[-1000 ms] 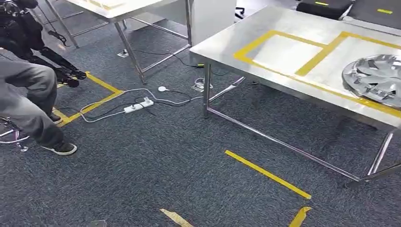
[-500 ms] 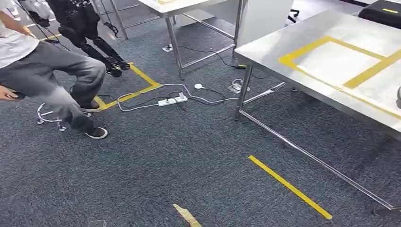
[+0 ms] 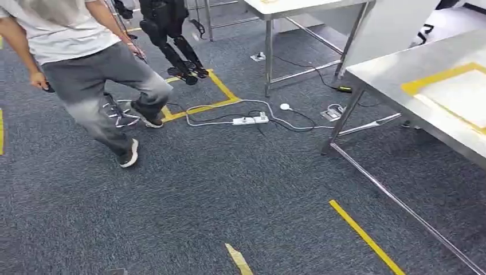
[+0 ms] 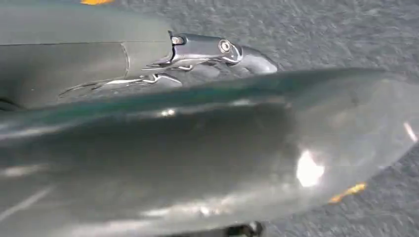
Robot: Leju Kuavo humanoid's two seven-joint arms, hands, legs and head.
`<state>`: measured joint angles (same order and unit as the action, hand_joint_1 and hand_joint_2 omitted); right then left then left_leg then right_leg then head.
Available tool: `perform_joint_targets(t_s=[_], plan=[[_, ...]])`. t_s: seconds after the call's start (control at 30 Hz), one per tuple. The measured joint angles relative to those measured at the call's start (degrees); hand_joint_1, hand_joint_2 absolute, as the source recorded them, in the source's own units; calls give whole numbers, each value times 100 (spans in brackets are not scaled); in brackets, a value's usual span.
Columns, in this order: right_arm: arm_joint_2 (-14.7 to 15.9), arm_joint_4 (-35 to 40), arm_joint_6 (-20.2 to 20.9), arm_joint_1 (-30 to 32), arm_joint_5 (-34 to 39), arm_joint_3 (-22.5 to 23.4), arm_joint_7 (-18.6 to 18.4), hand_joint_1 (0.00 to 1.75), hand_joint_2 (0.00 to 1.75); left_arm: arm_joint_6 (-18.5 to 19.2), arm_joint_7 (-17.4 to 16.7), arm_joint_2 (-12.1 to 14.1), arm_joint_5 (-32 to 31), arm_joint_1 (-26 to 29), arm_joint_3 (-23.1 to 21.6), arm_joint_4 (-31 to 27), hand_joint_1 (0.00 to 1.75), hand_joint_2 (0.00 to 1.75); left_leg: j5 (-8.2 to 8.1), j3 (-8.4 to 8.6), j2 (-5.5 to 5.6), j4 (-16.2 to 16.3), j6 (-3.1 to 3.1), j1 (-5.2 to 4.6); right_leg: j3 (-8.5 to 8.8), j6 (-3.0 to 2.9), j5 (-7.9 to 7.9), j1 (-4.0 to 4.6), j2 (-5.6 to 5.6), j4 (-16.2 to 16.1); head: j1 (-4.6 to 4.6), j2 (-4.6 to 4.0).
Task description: Take the parts from the cabinet and place them on the table.
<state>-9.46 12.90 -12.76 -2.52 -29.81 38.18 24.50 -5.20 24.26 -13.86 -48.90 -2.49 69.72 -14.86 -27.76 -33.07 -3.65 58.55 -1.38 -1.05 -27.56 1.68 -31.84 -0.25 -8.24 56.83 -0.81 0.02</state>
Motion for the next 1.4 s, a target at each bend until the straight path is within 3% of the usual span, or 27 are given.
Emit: perform_joint_targets(t_s=[0.03,0.07,0.1,0.17,0.2,0.27,0.33,0.37,0.4,0.5,0.53,0.6,0.67,0.73,0.77,0.83,0.87,0.9,1.07,1.1,1.13,1.17,1.23,1.27,1.33,1.37,1.4], plan=[[2,2,-42,-32,-75,-2,-24,0,0,2,-6,19,-13,5,0,0,0,0,35,48,83,-59,-50,42,-30,42,-54,-21,34,13,-13,2],[28,2,-83,-63,-173,-13,-26,0,0,22,-9,33,-33,5,0,0,0,0,47,54,123,-70,-71,50,-70,66,-143,-39,442,144,46,0],[35,2,-118,-69,-230,-20,-29,0,0,31,-15,44,-57,-20,2,0,0,0,45,48,201,-68,-96,55,-212,65,-336,-43,693,476,48,0],[57,0,-131,-34,-291,-30,-92,0,0,76,-20,37,-94,-67,2,7,0,0,51,45,374,-65,-126,44,-684,59,-704,-40,813,1416,72,0],[72,-9,-122,1,-295,-33,-175,0,0,92,-18,26,-115,-80,0,21,0,0,48,49,472,-57,-131,37,-894,56,-747,-33,815,1741,68,0],[96,-20,-52,53,-291,-33,-514,0,0,105,77,-2,-113,-96,-2,46,0,0,42,71,649,-51,-132,33,-956,30,-433,-30,822,1593,68,0],[101,-20,4,82,-337,-30,-797,0,0,194,268,-24,-83,-155,0,76,0,0,27,98,833,-35,-110,40,-622,-4,209,-39,957,619,72,0],[103,-22,17,83,-381,-33,-875,0,0,236,352,-31,-81,-187,-2,83,0,0,18,85,881,-28,-95,53,-516,-18,298,-52,1196,297,72,0],[101,-37,28,89,-444,-35,-951,0,0,256,400,-31,-81,-259,-4,87,0,0,3,49,944,27,-63,18,-453,-31,236,-73,1311,161,65,0],[101,-39,20,76,-523,-37,-938,0,0,245,358,-29,-81,-383,-15,103,0,0,57,-13,1108,-5,35,85,-400,-92,231,-23,1178,166,63,0],[96,-39,17,70,-525,-35,-873,0,0,234,311,-20,-94,-409,-22,105,0,0,48,-26,1154,10,64,75,-387,-133,257,-57,1110,119,63,0],[79,-39,9,65,-473,-28,-667,0,0,177,184,-13,-120,-446,-65,109,0,0,-221,-155,652,366,126,52,-357,-196,257,-58,962,97,2,0],[61,-39,-15,73,-424,-4,-544,0,0,173,147,-13,-133,-471,-87,118,0,0,-651,-557,482,1242,175,81,-348,-225,238,-34,778,98,7,0],[48,-39,-24,71,-372,16,-520,0,0,195,122,-13,-192,-426,-116,131,0,0,-779,-788,445,1744,192,100,-342,-232,219,-25,618,100,9,0],[24,-39,-24,72,-350,39,-554,0,0,188,67,-13,-224,-377,-140,140,0,0,-633,-715,436,1607,190,103,-331,-230,206,-22,538,100,9,0],[-42,-48,-57,67,-372,64,-890,0,0,-3,-243,-4,-210,-306,-155,144,0,0,-138,-251,339,712,139,88,-276,-220,173,-11,401,99,9,0],[-68,-55,-57,82,-387,77,-984,0,0,-53,-332,0,-179,-278,-153,142,0,0,65,12,59,205,72,45,-241,-207,151,-5,338,96,7,0],[-105,-68,-55,112,-400,87,-1017,0,0,-74,-376,9,-177,-274,-153,144,0,0,-39,96,-176,37,46,-28,-228,-174,122,28,263,107,13,0],[-140,-77,-37,114,-411,120,-1067,0,0,-101,-404,24,-175,-198,-153,144,0,0,-6,71,85,-75,-44,-39,-159,-68,77,35,-25,76,11,0],[-138,-77,-53,107,-459,125,-1058,0,0,-65,-400,22,-135,-174,-153,144,0,0,36,131,142,-131,-65,18,-199,-25,15,0,171,111,9,0],[-138,-76,-99,116,-554,123,-1016,0,0,40,-347,26,-65,-197,-149,146,0,0,44,130,199,-135,-95,32,-281,-9,-124,-7,544,341,52,0],[-131,-77,-112,136,-671,120,-992,0,0,163,-232,28,-24,-241,-142,146,0,0,54,118,281,-135,-117,41,-486,3,-337,-17,710,763,63,0],[-61,-76,-114,176,-868,86,-990,0,0,411,41,26,11,-336,-142,146,0,0,51,110,441,-131,-136,42,-952,40,-678,-31,805,1653,81,0],[-31,-76,-114,202,-940,59,-997,0,0,455,129,20,22,-394,-142,148,0,0,51,117,538,-130,-136,43,-1098,60,-680,-36,811,1875,77,0],[4,-77,-116,211,-992,22,-1001,0,0,463,147,4,26,-497,-142,151,0,0,48,141,708,-121,-127,58,-1002,76,-286,-49,824,1494,79,0],[11,-76,-125,208,-1003,13,-1001,0,0,468,147,-2,42,-537,-142,151,0,0,35,163,795,-112,-108,73,-772,88,42,-66,870,955,72,0],[26,-77,-136,209,-1008,5,-1003,0,0,476,149,-7,50,-563,-142,153,0,0,12,168,855,-88,-74,84,-557,107,294,-100,1040,458,81,0]])
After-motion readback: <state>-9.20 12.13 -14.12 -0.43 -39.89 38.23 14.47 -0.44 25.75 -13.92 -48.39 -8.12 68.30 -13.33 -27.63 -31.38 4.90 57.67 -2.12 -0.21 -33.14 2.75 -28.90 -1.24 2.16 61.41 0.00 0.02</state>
